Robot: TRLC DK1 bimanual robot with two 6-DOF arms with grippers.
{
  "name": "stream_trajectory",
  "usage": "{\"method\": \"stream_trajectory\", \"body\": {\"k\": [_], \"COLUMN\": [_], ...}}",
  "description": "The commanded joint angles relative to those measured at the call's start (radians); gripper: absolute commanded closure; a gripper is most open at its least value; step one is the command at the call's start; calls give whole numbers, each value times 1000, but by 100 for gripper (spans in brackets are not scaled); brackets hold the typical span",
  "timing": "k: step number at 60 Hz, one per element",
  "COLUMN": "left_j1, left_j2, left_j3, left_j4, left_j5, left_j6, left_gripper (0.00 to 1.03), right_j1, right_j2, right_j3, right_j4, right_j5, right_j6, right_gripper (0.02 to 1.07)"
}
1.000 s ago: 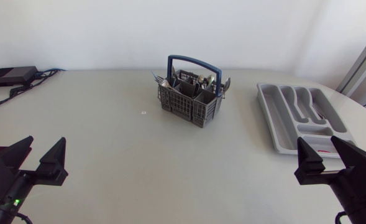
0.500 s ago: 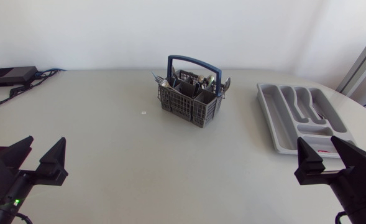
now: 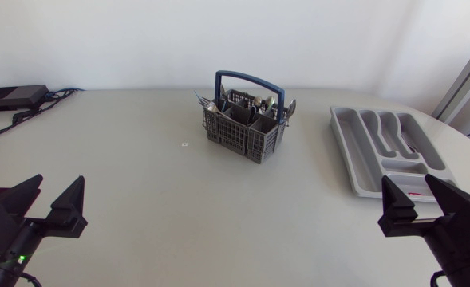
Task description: Sort the cutlery from the basket into the organizer compartments.
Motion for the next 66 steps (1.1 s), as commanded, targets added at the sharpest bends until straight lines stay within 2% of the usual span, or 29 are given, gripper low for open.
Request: {"method": "stream_trajectory", "body": {"k": [1, 45, 51, 66], "left_j1": [-4, -4, -4, -4], "left_j2": [-6, -6, -6, -6], "left_j3": [-20, -20, -20, -20], "left_j4": [16, 16, 16, 16], "left_j5": [-5, -5, -5, -5], "left_j6": [-22, -22, -22, -22], "left_gripper": [5, 5, 5, 5], "right_j1": [2, 2, 2, 2], "right_j2": [-5, -5, -5, -5], "right_j3": [-20, -20, -20, -20], "right_j4": [17, 17, 17, 17], "right_j5": [5, 5, 5, 5], "right_j6": [26, 26, 26, 26], "right_gripper": [6, 6, 10, 10]}}
